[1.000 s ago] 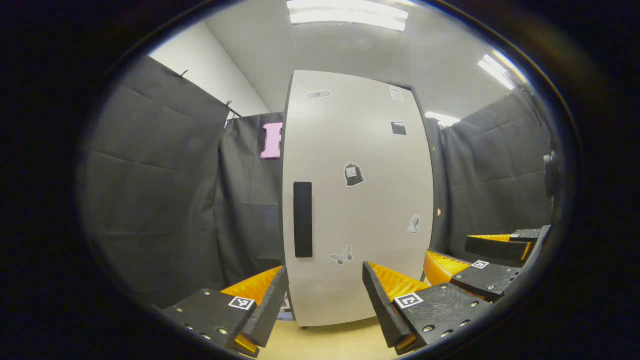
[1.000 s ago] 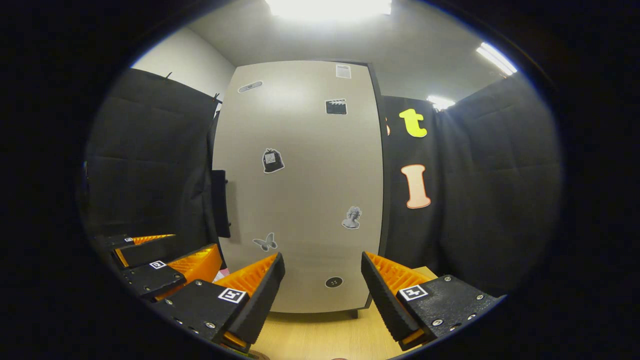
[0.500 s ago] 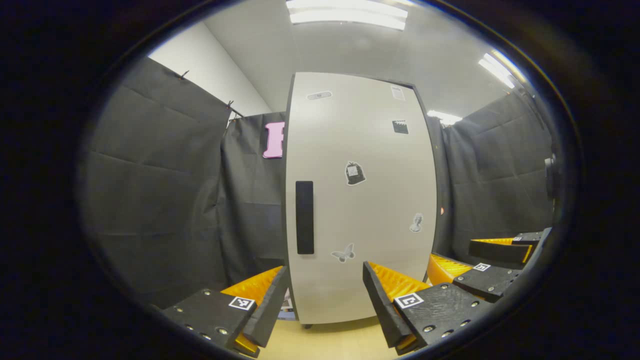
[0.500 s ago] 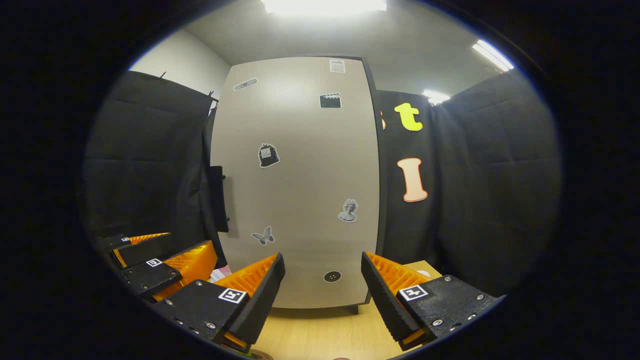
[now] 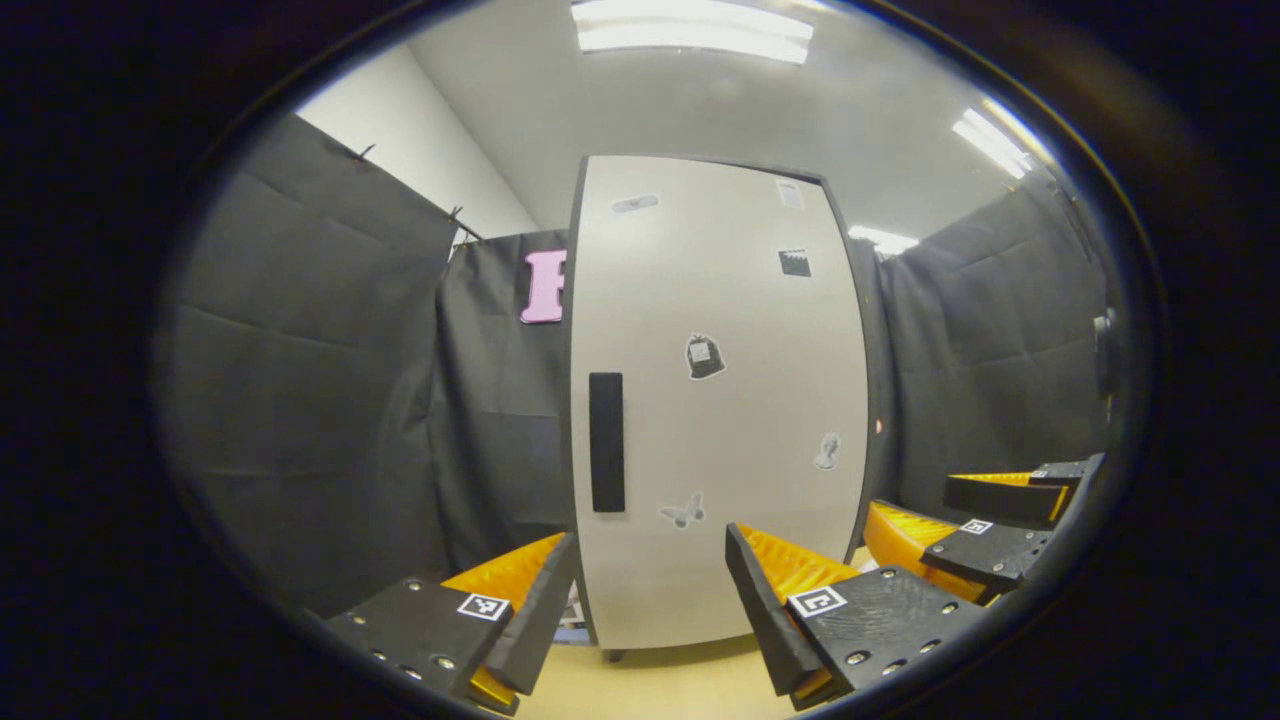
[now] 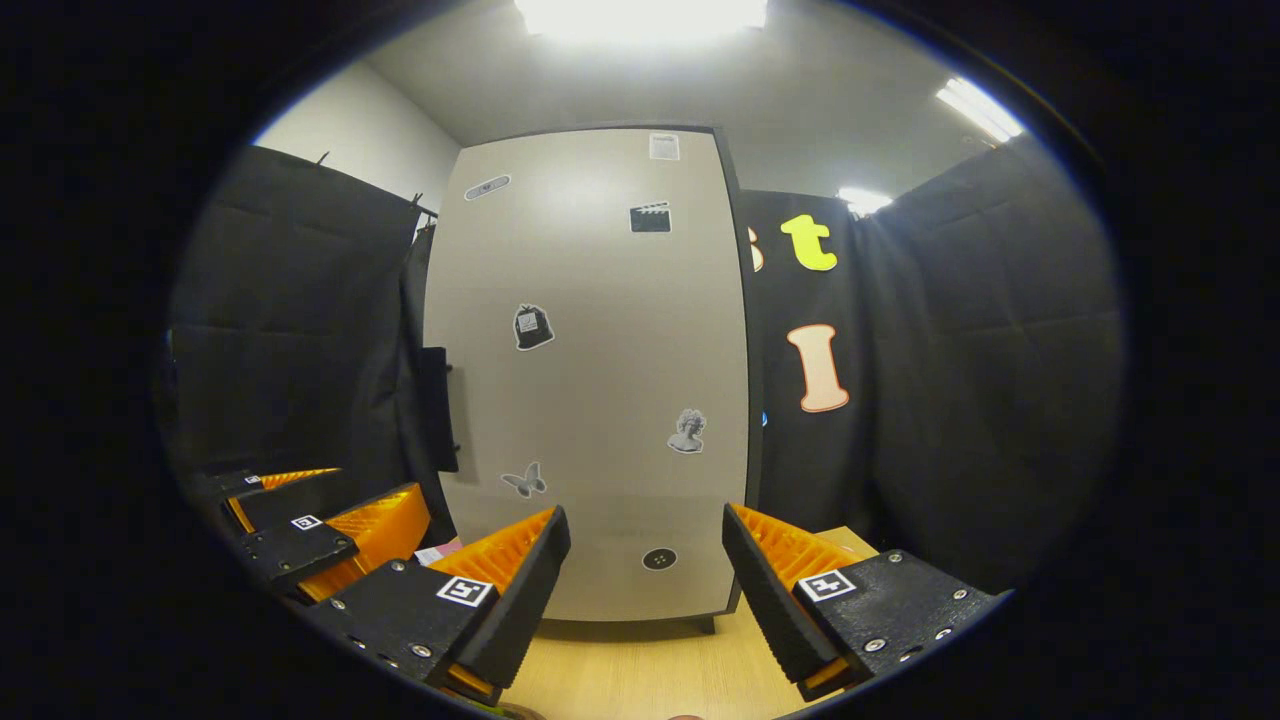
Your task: Open the cabinet door with the right hand, grasp the bottle in the cabinet with the left hand and place it on the coaster, then close the cabinet door with the right hand.
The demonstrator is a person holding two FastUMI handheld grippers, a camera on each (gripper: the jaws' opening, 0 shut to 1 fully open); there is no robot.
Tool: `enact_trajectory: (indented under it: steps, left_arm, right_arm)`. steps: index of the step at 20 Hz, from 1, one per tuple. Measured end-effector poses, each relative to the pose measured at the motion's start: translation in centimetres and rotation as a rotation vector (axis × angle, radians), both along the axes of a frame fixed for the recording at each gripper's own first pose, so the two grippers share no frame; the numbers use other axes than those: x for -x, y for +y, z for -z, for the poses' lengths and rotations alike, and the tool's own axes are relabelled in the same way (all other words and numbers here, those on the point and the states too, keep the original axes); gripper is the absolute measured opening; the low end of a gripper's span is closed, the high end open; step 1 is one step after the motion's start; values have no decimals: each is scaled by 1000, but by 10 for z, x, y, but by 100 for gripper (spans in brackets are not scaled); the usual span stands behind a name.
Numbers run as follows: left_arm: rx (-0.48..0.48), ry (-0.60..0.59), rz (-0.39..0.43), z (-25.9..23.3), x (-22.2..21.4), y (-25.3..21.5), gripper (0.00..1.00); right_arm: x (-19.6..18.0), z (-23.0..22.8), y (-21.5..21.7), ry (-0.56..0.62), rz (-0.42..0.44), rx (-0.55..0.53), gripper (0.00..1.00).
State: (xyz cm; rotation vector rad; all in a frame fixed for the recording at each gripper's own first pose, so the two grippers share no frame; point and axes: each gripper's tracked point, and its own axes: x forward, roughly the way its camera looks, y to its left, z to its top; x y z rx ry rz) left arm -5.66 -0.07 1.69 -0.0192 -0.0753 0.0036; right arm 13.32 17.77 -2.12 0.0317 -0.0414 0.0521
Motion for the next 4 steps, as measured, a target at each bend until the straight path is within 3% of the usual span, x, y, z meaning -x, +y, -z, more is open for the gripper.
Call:
enact_trajectory:
  steps: [4]
  left_arm:
    - [17,2,-6,1,-3,3,92]
  right_arm:
    - [0,0,-2,0,1,-7,95]
